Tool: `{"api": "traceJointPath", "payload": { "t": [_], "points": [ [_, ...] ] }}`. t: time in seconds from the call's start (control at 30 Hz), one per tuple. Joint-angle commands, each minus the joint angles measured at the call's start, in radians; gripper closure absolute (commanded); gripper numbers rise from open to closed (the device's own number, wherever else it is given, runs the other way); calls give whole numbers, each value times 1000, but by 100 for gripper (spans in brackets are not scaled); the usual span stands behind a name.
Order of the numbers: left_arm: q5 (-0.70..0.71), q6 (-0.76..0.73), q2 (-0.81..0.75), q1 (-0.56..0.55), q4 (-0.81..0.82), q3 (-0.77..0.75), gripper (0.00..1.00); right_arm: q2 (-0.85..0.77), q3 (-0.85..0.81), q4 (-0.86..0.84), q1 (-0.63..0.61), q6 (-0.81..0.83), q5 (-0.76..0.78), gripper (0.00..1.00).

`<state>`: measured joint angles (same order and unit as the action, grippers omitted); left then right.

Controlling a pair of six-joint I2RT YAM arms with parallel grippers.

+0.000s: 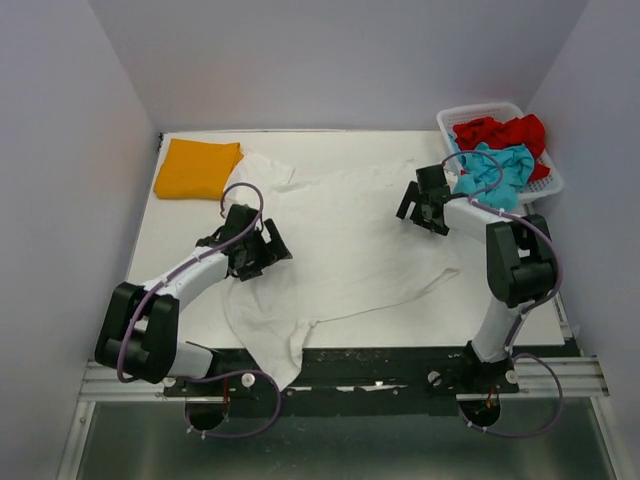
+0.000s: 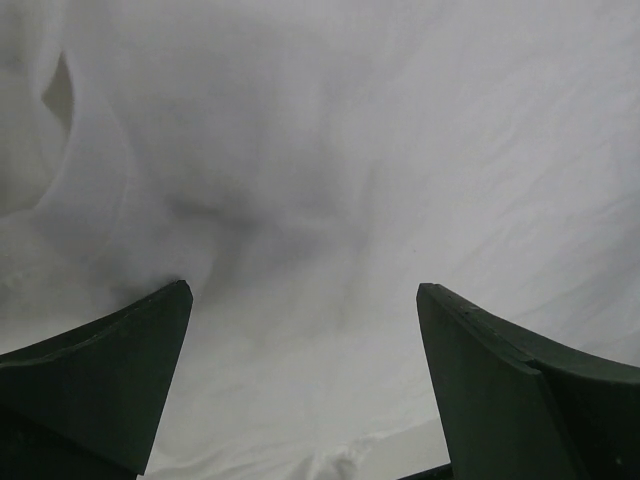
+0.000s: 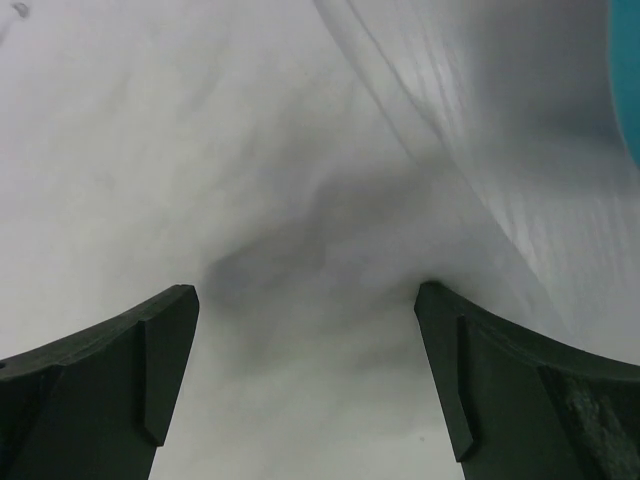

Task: Fold and stack the t-shirts
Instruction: Flatten out the tshirt

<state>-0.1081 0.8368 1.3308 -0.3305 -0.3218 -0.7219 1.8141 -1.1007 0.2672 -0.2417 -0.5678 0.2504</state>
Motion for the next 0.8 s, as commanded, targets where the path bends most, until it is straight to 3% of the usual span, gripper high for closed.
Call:
{"api": "traceJointPath", "payload": {
  "t": [0.0, 0.23, 0.47, 0.6, 0.77],
  "points": [
    [-78, -24, 107, 26, 72, -16, 2, 141, -83, -87, 77, 1, -89, 0],
    [-82, -38, 243, 40, 59, -106, 1, 263, -153, -56, 171, -76, -115, 0],
    [-109, -33, 352, 59, 13, -195, 1, 161, -36, -38, 177, -141, -37, 0],
    [-65, -28, 341, 65, -72, -193, 2, 62, 77, -23, 180, -177, 12, 0],
    [-89, 0, 215, 65, -71, -70, 2, -20, 150, 16, 180, -199, 41, 0]
  ]
}}
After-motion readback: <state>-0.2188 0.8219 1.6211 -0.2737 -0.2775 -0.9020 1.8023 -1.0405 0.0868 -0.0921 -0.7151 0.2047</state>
